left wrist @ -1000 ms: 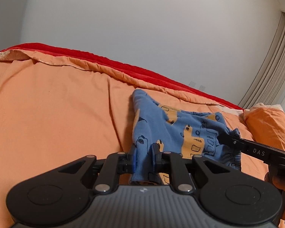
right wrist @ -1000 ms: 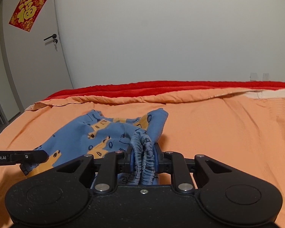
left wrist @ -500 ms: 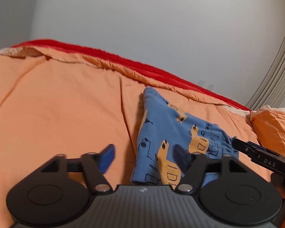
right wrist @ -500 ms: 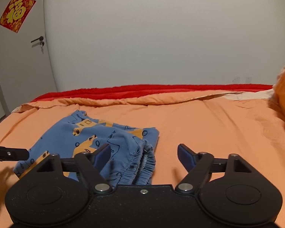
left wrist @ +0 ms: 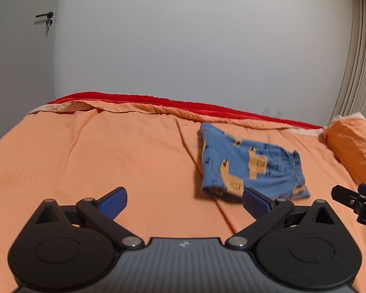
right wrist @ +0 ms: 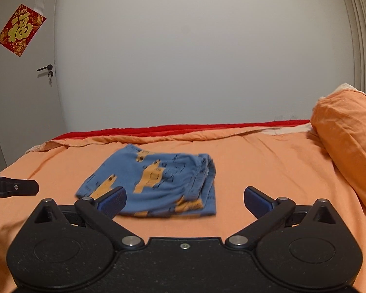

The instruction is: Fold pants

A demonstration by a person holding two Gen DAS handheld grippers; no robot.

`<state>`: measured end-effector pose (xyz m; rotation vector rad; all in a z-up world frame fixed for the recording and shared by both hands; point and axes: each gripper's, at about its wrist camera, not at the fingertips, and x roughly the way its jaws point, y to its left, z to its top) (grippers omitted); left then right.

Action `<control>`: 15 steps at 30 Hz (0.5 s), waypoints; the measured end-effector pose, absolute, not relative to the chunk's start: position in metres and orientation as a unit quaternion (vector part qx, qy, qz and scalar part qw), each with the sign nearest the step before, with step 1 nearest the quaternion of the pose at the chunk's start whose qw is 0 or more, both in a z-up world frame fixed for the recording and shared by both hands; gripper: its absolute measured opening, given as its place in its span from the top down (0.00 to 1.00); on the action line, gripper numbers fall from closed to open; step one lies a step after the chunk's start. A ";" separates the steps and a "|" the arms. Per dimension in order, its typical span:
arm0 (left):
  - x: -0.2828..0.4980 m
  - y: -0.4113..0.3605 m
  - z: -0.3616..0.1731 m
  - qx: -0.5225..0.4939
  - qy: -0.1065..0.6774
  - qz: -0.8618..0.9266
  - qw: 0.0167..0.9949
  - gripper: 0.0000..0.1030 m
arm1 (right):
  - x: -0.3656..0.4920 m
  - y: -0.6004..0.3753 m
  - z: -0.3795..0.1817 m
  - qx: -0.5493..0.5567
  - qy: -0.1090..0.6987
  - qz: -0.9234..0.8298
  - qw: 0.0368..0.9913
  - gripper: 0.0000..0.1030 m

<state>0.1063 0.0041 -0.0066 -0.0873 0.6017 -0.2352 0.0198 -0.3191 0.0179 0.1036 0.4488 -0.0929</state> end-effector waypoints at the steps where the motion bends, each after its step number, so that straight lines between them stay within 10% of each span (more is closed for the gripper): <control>1: 0.099 0.007 -0.008 -0.039 0.297 -0.114 0.947 0.00 | 0.011 -0.315 0.017 0.052 0.224 -0.048 0.972 0.01; 15: 0.064 0.017 -0.013 -0.033 0.291 -0.119 0.949 0.00 | -0.029 -0.297 0.015 0.041 0.227 -0.061 0.971 0.01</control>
